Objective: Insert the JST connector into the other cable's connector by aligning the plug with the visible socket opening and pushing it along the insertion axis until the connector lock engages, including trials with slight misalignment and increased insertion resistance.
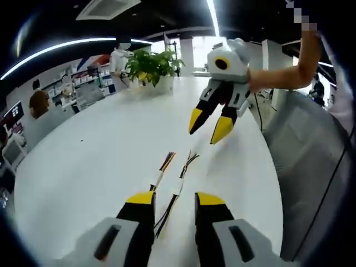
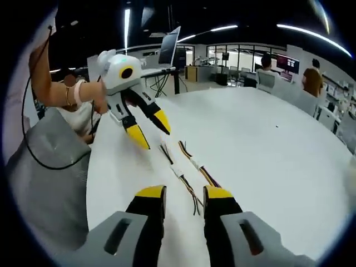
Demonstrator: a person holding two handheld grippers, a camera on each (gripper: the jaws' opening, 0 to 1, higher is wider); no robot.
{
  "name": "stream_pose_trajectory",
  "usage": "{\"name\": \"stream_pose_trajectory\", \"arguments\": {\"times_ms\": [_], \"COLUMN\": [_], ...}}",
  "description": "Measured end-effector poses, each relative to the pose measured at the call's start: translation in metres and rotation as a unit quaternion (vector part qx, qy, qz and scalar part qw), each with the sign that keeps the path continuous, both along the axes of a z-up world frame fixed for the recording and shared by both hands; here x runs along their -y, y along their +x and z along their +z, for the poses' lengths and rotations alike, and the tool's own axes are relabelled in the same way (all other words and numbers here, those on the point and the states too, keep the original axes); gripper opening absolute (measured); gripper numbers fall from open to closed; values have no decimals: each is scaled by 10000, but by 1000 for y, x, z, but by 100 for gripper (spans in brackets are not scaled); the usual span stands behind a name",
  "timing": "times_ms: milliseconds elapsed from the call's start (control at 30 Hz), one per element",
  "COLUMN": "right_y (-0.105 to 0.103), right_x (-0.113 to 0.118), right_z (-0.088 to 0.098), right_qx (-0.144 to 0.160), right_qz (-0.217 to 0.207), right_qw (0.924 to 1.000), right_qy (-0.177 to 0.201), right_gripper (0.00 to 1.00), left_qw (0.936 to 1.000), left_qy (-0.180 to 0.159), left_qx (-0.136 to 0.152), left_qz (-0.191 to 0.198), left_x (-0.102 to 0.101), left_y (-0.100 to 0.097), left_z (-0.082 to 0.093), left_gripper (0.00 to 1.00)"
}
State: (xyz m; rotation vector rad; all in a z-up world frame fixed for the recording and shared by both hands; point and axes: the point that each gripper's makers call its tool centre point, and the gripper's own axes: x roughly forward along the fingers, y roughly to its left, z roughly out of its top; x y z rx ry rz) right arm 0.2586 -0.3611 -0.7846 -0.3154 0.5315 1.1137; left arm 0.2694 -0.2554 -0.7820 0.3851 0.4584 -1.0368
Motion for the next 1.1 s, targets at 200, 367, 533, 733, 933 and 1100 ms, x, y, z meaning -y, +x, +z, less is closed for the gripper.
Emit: {"name": "stream_pose_trajectory", "arguments": {"times_ms": [200,367,533,733,933,1100], "right_y": [-6,-16,-23,-32,-43,-52], "right_x": [17,23,40,54,56,56], "right_z": [8,23,38,55,68,70], "right_qx": [130,195,262,323,332,341], "right_qz": [-299,-500,-816,-1063,-1236,-1321], "right_qw": [9993,9985,9963,9938,9915,9903], "right_qy": [-205,-84,-46,62,242,266], "right_gripper": [29,29,27,31,41,48], "left_qw": [9997,9989,9984,9970,9931,9857], "left_qy": [-132,-211,-243,-395,-591,-785], "left_qx": [126,203,240,189,272,365], "left_qz": [174,357,442,637,971,1444], "left_x": [-8,-12,-14,-14,-14,-20], "left_y": [-15,-31,-50,-69,-83,-89], "left_z": [23,39,51,59,66,69], "left_gripper": [21,22,24,28,37,50]}}
